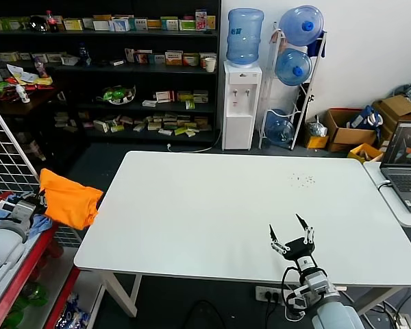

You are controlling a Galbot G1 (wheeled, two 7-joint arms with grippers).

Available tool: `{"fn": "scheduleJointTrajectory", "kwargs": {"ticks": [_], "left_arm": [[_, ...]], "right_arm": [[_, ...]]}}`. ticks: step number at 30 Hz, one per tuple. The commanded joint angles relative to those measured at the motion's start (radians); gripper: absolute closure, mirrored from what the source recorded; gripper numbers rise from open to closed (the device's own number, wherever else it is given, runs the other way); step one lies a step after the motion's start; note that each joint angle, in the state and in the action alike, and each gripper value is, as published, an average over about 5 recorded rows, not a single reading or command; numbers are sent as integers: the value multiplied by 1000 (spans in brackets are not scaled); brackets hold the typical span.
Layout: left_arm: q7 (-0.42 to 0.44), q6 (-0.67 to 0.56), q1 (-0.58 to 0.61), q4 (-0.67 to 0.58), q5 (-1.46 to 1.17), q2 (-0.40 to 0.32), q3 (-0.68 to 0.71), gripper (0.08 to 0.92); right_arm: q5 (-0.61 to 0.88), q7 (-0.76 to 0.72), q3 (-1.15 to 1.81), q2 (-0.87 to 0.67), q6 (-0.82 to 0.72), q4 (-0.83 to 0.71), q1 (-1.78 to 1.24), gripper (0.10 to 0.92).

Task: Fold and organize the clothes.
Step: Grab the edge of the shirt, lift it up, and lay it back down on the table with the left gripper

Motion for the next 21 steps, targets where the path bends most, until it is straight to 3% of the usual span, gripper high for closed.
{"fn": "scheduleJointTrajectory", "kwargs": {"ticks": [1, 10, 21], "left_arm": [[-18, -13, 11, -64, 76, 6, 27, 862], [-60, 67, 32, -177, -14, -145, 116, 862], [-152, 154, 52, -354, -197, -234, 173, 862]], "right_arm": [[-20, 2, -1, 13, 13, 4, -9, 203], [-46, 2, 4, 27, 20, 18, -39, 203], [-54, 2, 27, 31, 39, 17, -68, 203]]}}
